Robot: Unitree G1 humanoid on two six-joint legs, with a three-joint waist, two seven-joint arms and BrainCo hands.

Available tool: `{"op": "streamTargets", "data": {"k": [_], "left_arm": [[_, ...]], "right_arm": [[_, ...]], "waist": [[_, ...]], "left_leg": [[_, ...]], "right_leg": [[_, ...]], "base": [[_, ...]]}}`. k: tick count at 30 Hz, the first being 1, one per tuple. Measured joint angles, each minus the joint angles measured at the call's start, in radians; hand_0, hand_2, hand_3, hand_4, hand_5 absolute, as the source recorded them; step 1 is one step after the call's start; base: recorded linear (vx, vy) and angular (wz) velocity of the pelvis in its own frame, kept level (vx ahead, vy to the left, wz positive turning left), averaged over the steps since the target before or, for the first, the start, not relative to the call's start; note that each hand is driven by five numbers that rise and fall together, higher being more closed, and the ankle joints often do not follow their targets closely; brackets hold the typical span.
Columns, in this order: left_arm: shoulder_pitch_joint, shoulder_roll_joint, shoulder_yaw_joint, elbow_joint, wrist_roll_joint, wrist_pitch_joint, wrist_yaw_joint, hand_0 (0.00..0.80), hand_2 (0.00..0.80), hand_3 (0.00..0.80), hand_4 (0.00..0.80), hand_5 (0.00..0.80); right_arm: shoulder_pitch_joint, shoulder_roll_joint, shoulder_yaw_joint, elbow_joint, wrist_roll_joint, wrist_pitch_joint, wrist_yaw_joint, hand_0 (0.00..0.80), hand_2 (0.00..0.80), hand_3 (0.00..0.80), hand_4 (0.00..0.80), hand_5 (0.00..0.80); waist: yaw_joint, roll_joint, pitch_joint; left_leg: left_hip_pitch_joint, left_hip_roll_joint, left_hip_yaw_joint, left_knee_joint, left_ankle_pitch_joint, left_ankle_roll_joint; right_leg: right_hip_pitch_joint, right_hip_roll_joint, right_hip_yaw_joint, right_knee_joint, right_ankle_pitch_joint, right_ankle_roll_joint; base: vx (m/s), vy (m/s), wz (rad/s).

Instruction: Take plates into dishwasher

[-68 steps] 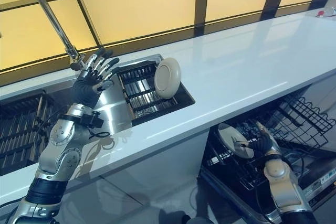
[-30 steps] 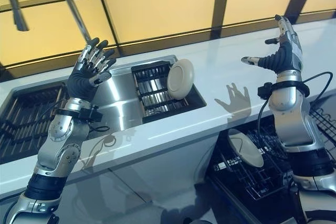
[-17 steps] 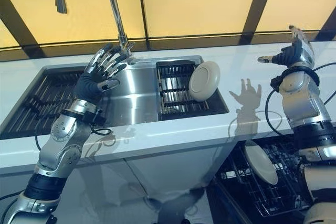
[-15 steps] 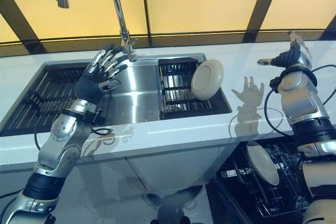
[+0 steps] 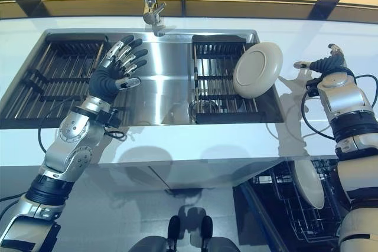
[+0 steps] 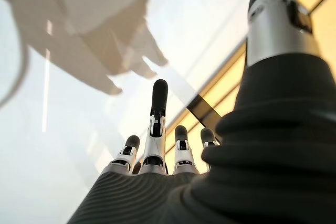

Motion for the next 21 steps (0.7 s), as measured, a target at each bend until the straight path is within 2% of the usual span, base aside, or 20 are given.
{"op": "streamTargets", "data": {"k": [11,21], "left_arm": [[-0.002,-0.001,0.0,0.003,0.001,0.0,0.008,0.0,0.0,0.0,0.0,0.0],[-0.002,-0.007,0.0,0.003,0.002,0.0,0.008,0.0,0.0,0.0,0.0,0.0]], "right_arm": [[-0.023,0.008,0.019,0.022,0.053,-0.015,0.019,0.0,0.0,0.0,0.0,0.0],[-0.023,0.014,-0.021,0.005,0.085,-0.04,0.042,0.0,0.0,0.0,0.0,0.0]], "waist": [[-0.001,0.0,0.014],[-0.001,0.0,0.014]], "left_leg": [[0.035,0.0,-0.003,0.0,0.001,-0.001],[0.053,-0.001,-0.006,0.0,0.004,-0.003]], "right_leg": [[0.035,0.0,-0.003,0.0,0.0,0.0],[0.056,0.0,-0.001,0.0,0.0,0.0]], "base": [[0.0,0.0,0.0],[0.0,0.0,0.0]]}}
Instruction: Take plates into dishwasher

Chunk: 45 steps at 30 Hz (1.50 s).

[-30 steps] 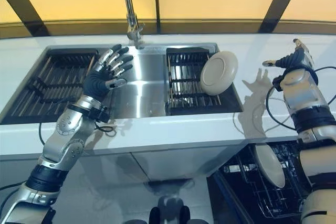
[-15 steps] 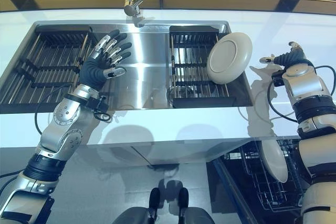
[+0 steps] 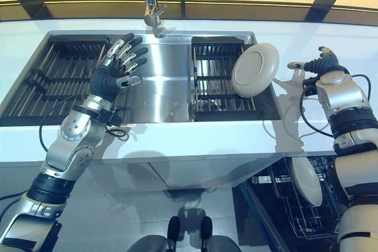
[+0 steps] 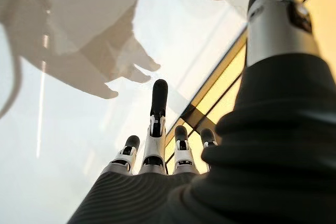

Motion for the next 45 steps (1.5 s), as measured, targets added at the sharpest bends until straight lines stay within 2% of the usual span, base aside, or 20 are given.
{"op": "streamTargets", "data": {"k": [16,21,45], "left_arm": [[0.0,-0.019,0.0,0.0,0.002,0.0,0.007,0.0,0.0,0.0,0.0,0.0],[0.0,-0.019,-0.023,0.0,0.002,0.0,0.01,0.0,0.0,0.0,0.0,0.0],[0.0,-0.019,-0.023,0.0,0.003,0.0,0.039,0.0,0.0,0.0,0.0,0.0]], "right_arm": [[0.004,0.083,0.0,-0.06,0.003,-0.002,0.037,0.0,0.0,0.0,0.0,0.0],[0.004,0.097,0.0,-0.06,-0.006,-0.002,0.035,0.0,0.0,0.0,0.0,0.0],[0.006,0.109,0.006,-0.06,-0.006,0.013,0.047,0.0,0.0,0.0,0.0,0.0]], "waist": [[0.0,0.0,-0.001],[0.0,0.001,-0.001],[-0.001,0.013,0.006]], "left_leg": [[0.017,-0.001,-0.004,0.0,0.002,0.0],[0.016,-0.001,-0.005,0.0,0.002,0.0],[-0.004,-0.001,-0.009,0.0,0.004,-0.001]], "right_leg": [[0.018,-0.001,0.001,0.0,0.0,0.0],[0.017,-0.001,0.002,0.0,0.0,0.0],[-0.001,-0.001,0.002,0.0,0.0,0.0]], "base": [[0.0,0.0,0.0],[-0.006,0.002,0.0],[0.0,0.0,0.0]]}}
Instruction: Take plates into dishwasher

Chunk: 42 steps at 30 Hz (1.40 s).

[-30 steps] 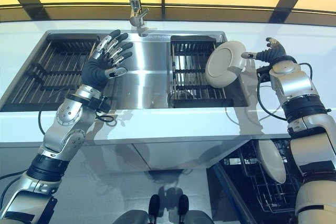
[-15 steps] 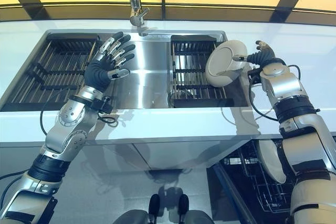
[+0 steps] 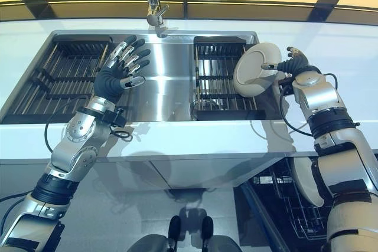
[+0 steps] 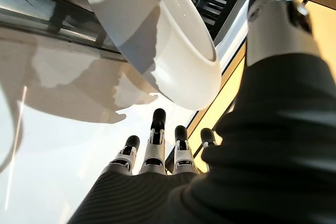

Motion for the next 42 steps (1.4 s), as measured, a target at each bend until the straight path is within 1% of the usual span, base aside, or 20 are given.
{"op": "streamTargets", "data": {"k": [9,29,42], "left_arm": [[0.0,0.0,-0.001,0.001,0.0,-0.002,0.009,0.0,0.0,0.0,0.0,0.0],[-0.001,0.001,-0.004,0.003,0.002,-0.022,0.018,0.0,0.0,0.0,0.0,0.0],[-0.001,0.001,-0.004,0.003,0.01,-0.023,0.021,0.0,0.0,0.0,0.0,0.0]], "right_arm": [[0.002,0.0,0.0,0.005,-0.021,0.019,-0.004,0.0,0.0,0.0,0.0,0.0],[-0.024,-0.007,0.0,0.002,-0.039,0.006,-0.011,0.0,0.0,0.0,0.0,0.0],[-0.024,-0.007,0.003,0.0,-0.057,0.013,-0.008,0.0,0.0,0.0,0.0,0.0]], "waist": [[0.0,0.009,0.009],[0.001,0.001,0.045],[0.002,0.001,0.048]], "left_leg": [[-0.019,0.0,-0.001,0.0,0.001,0.0],[-0.035,0.0,-0.011,0.0,0.007,-0.002],[-0.035,0.0,-0.015,0.0,0.008,-0.002]], "right_leg": [[-0.018,0.0,0.0,0.0,0.0,0.0],[-0.03,0.0,-0.011,0.0,0.003,-0.002],[-0.029,0.0,-0.017,0.0,0.003,-0.001]], "base": [[0.0,0.0,0.0],[0.0,0.001,0.0],[0.0,0.0,0.0]]}}
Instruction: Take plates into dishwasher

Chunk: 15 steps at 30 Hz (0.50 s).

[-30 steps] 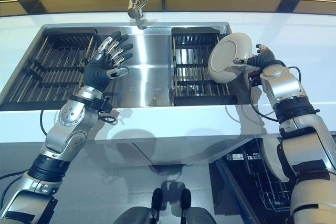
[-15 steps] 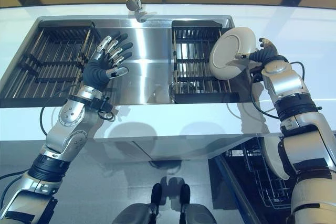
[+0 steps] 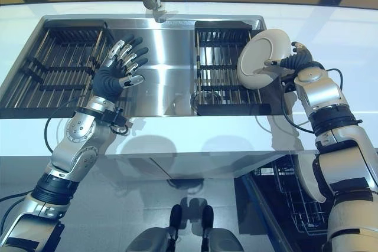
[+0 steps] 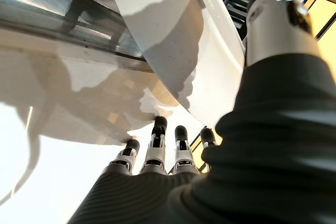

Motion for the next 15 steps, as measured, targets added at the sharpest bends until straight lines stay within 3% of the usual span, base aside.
{"op": "streamTargets", "data": {"k": [3,4,6,7,8,9,15], "left_arm": [[0.0,0.0,0.0,0.0,0.001,0.0,0.008,0.0,0.0,0.0,0.0,0.0],[0.0,0.0,0.0,0.0,0.001,-0.001,0.009,0.0,0.0,0.0,0.0,0.0],[0.0,0.0,0.0,0.0,0.001,-0.002,0.011,0.0,0.0,0.0,0.0,0.0],[0.0,0.0,0.0,0.0,0.001,-0.002,0.012,0.0,0.0,0.0,0.0,0.0],[0.0,0.0,0.0,0.0,0.004,-0.003,0.013,0.0,0.0,0.0,0.0,0.0],[0.0,0.0,0.0,0.0,0.007,-0.003,0.015,0.0,0.0,0.0,0.0,0.0],[0.0,0.0,0.0,0.0,0.008,-0.003,0.019,0.0,0.0,0.0,0.0,0.0]], "right_arm": [[-0.001,0.0,0.001,0.0,-0.003,0.004,0.002,0.0,0.0,0.0,0.0,0.0],[-0.001,0.0,0.002,0.0,-0.003,0.004,0.003,0.041,0.041,0.041,0.041,0.041],[-0.002,0.0,0.006,0.0,-0.003,0.004,0.003,0.364,0.364,0.364,0.364,0.364],[-0.002,-0.001,0.006,0.0,-0.003,0.004,0.002,0.471,0.471,0.471,0.471,0.471],[-0.003,-0.003,0.006,0.0,-0.003,0.003,0.001,0.675,0.675,0.675,0.675,0.675],[-0.003,-0.008,0.006,0.0,-0.003,0.001,-0.003,0.8,0.8,0.8,0.8,0.8],[-0.013,-0.019,0.005,-0.001,0.002,-0.001,0.0,0.8,0.8,0.8,0.8,0.8]], "waist": [[0.0,0.0,0.0],[0.0,0.0,0.0],[0.0,0.0,0.0],[0.0,0.0,0.0],[0.0,0.0,0.0],[0.0,0.0,0.0],[0.0,0.0,0.0]], "left_leg": [[-0.001,0.0,-0.002,0.0,0.001,0.0],[-0.001,0.0,-0.002,0.0,0.001,0.0],[-0.001,0.0,-0.003,0.0,0.001,0.0],[-0.001,0.0,-0.003,0.0,0.001,-0.001],[-0.002,0.0,-0.004,0.0,0.001,-0.001],[-0.002,0.0,-0.004,0.0,0.001,-0.001],[-0.002,0.0,-0.006,0.0,0.001,-0.001]], "right_leg": [[0.0,0.0,-0.004,0.0,0.0,0.0],[0.0,0.0,-0.004,0.0,0.0,0.0],[0.0,0.0,-0.005,0.0,0.0,0.0],[0.0,0.0,-0.005,0.0,0.0,0.0],[0.0,0.0,-0.005,0.0,0.0,0.0],[0.0,0.0,-0.006,0.0,0.0,0.0],[0.0,0.0,-0.007,0.0,0.0,0.0]], "base": [[0.0,0.0,0.0],[0.0,0.0,0.0],[0.0,0.0,0.0],[0.0,0.0,0.0],[0.0,0.0,0.0],[0.0,0.0,0.0],[0.0,0.0,0.0]]}}
